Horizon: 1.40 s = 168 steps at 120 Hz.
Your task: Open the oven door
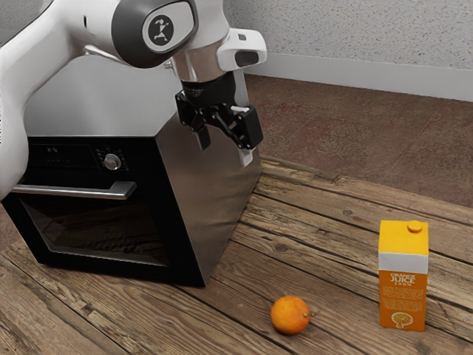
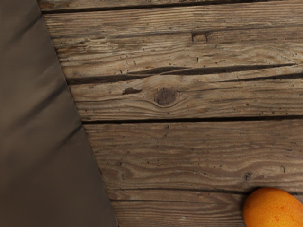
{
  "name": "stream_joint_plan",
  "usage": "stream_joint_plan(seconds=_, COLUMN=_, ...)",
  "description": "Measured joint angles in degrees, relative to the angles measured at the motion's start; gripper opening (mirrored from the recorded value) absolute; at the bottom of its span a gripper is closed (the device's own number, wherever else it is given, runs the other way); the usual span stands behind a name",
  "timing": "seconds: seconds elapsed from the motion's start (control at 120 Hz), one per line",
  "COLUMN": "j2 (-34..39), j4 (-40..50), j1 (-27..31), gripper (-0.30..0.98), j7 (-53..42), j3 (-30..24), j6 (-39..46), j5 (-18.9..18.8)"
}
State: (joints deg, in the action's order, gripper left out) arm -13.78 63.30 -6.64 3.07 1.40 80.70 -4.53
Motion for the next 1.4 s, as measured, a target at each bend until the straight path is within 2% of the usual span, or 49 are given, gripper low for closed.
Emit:
stream_joint_plan(seconds=0.242, j2=0.51, j4=-0.92, j1=0.23, gripper=0.69, j7=0.27, j3=0.17, j6=0.04, j5=0.98)
stream_joint_plan(seconds=0.325, j2=4.44, j4=-5.29, j1=0.23, gripper=0.69, j7=0.30, j3=-0.11, j6=-0.33, j5=1.05)
stream_joint_plan(seconds=0.4, j2=15.79, j4=-6.43, j1=-0.66, gripper=0.69, j7=0.32, j3=0.02, j6=-3.01, j5=2.14)
stream_joint_plan(seconds=0.458, j2=24.63, j4=-4.21, j1=-0.82, gripper=0.68, j7=0.54, j3=0.09, j6=-7.20, j5=1.61)
stream_joint_plan(seconds=0.617, j2=55.16, j4=24.83, j1=0.40, gripper=0.69, j7=7.30, j3=1.23, j6=-12.36, j5=-0.42)
stream_joint_plan(seconds=0.692, j2=63.54, j4=33.07, j1=1.88, gripper=0.69, j7=13.38, j3=1.84, j6=-13.11, j5=-1.45)
stream_joint_plan(seconds=0.742, j2=67.76, j4=38.00, j1=4.92, gripper=0.69, j7=17.38, j3=2.41, j6=-12.54, j5=-1.75)
stream_joint_plan(seconds=0.833, j2=67.43, j4=40.59, j1=7.83, gripper=0.69, j7=23.17, j3=14.81, j6=-11.47, j5=1.31)
stream_joint_plan(seconds=0.892, j2=67.58, j4=42.65, j1=10.93, gripper=0.68, j7=26.01, j3=16.99, j6=-10.27, j5=2.49)
stream_joint_plan(seconds=0.942, j2=69.18, j4=47.70, j1=16.80, gripper=0.68, j7=28.26, j3=15.16, j6=-7.47, j5=3.57)
stream_joint_plan(seconds=1.033, j2=70.11, j4=53.66, j1=23.79, gripper=0.68, j7=33.75, j3=6.34, j6=-1.08, j5=5.82)
stream_joint_plan(seconds=1.125, j2=69.55, j4=53.02, j1=25.71, gripper=0.69, j7=41.09, j3=-2.20, j6=2.77, j5=6.75)
stream_joint_plan(seconds=1.192, j2=65.32, j4=48.10, j1=28.64, gripper=0.69, j7=47.14, j3=-7.61, j6=3.13, j5=5.02)
stream_joint_plan(seconds=1.258, j2=61.65, j4=43.63, j1=29.78, gripper=0.69, j7=52.70, j3=-8.76, j6=1.52, j5=5.06)
stream_joint_plan(seconds=1.4, j2=61.01, j4=50.19, j1=30.33, gripper=0.69, j7=62.80, j3=-4.81, j6=4.26, j5=10.29)
